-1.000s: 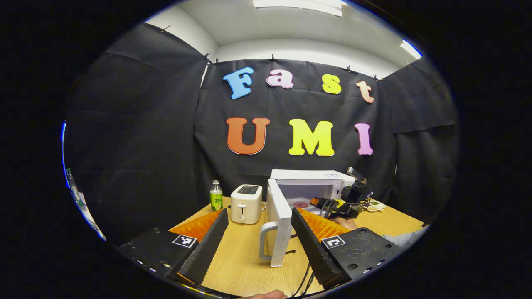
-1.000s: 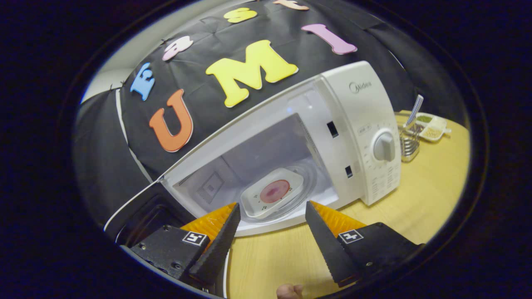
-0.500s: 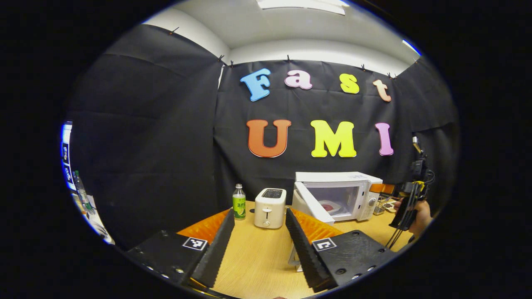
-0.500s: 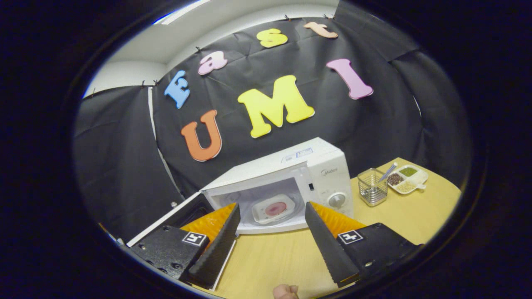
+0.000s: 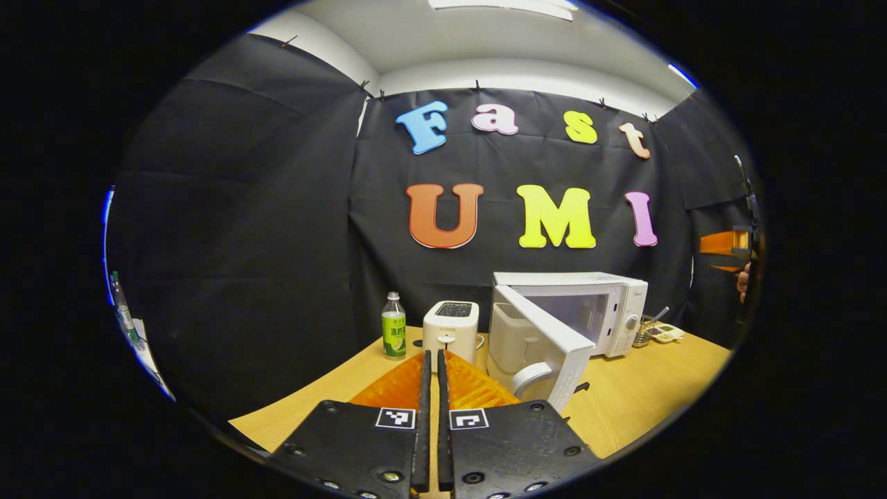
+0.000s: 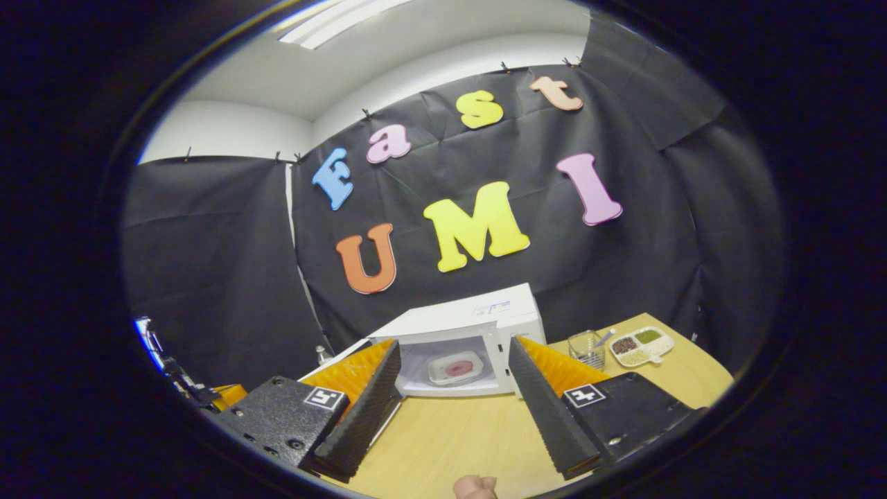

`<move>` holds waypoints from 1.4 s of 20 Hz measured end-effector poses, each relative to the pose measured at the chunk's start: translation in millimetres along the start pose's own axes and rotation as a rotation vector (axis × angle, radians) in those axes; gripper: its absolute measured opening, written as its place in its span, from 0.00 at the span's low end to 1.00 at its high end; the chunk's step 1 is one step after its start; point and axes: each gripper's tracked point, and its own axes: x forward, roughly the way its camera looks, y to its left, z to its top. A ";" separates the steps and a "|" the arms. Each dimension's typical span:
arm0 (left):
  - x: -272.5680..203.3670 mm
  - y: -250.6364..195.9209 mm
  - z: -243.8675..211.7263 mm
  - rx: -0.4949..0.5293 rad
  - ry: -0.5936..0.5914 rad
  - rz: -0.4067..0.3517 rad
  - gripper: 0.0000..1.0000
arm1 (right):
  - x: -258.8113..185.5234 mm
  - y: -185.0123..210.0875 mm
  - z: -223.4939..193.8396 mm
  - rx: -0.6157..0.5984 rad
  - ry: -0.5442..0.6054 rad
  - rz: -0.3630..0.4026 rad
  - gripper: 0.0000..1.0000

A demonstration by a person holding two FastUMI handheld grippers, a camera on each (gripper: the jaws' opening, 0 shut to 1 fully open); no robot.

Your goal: Open the microwave oven with the left hand, put the food in, and close the microwave oven.

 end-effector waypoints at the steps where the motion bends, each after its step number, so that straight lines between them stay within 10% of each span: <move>1: 4.2 -3.4 -12.1 0.001 0.028 -0.016 0.03 | -12.4 -3.5 7.9 -0.015 -0.010 -0.004 0.99; 28: 65.3 -193.7 -73.4 -0.010 0.081 -0.337 0.00 | -240.5 -59.9 111.2 -0.216 -0.183 -0.099 0.99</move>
